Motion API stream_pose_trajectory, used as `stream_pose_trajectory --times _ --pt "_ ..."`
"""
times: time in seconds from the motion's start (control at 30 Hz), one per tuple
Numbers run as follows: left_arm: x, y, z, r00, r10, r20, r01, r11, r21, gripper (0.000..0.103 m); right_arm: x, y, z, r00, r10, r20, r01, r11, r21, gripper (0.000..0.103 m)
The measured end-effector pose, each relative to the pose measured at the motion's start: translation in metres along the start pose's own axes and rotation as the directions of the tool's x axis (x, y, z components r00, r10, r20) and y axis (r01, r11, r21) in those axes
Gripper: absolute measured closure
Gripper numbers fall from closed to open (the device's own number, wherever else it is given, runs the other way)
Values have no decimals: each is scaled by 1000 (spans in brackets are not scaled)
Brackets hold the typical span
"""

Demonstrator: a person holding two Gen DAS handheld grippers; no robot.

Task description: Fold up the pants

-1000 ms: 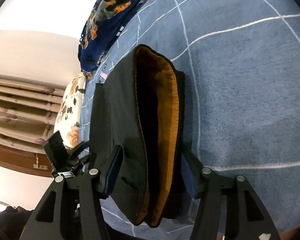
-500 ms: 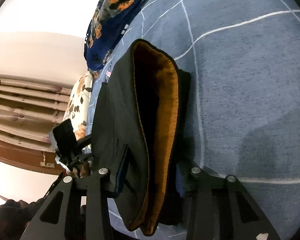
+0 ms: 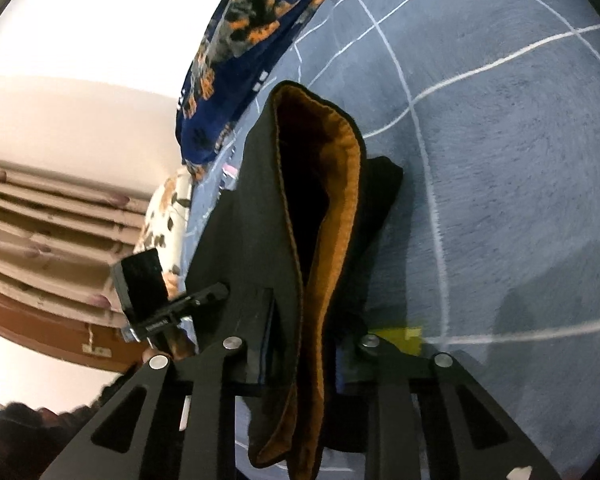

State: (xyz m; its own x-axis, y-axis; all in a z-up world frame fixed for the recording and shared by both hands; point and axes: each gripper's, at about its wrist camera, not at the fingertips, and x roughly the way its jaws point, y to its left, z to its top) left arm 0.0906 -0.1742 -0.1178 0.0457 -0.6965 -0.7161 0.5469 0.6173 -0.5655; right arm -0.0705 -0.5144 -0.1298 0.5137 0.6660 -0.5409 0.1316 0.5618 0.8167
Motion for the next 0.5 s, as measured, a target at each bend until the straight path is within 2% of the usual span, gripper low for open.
stream_pose_trajectory --times 0.13,0.3,0.4,0.5 --pt "-14 -5 -2 999 11 40 -11 1000 3 81 0 10 -1 999 43 28 -44 999 27 82" --pt "-45 -1 -1 993 72 97 -73 997 6 81 18 38 8 996 86 33 -87 996 7 82" --pt "-71 3 2 979 137 151 -141 990 17 81 35 56 17 994 105 21 -105 994 -13 82" --pt "-93 10 4 958 214 192 -224 974 30 81 56 73 29 992 127 8 -127 992 -25 82"
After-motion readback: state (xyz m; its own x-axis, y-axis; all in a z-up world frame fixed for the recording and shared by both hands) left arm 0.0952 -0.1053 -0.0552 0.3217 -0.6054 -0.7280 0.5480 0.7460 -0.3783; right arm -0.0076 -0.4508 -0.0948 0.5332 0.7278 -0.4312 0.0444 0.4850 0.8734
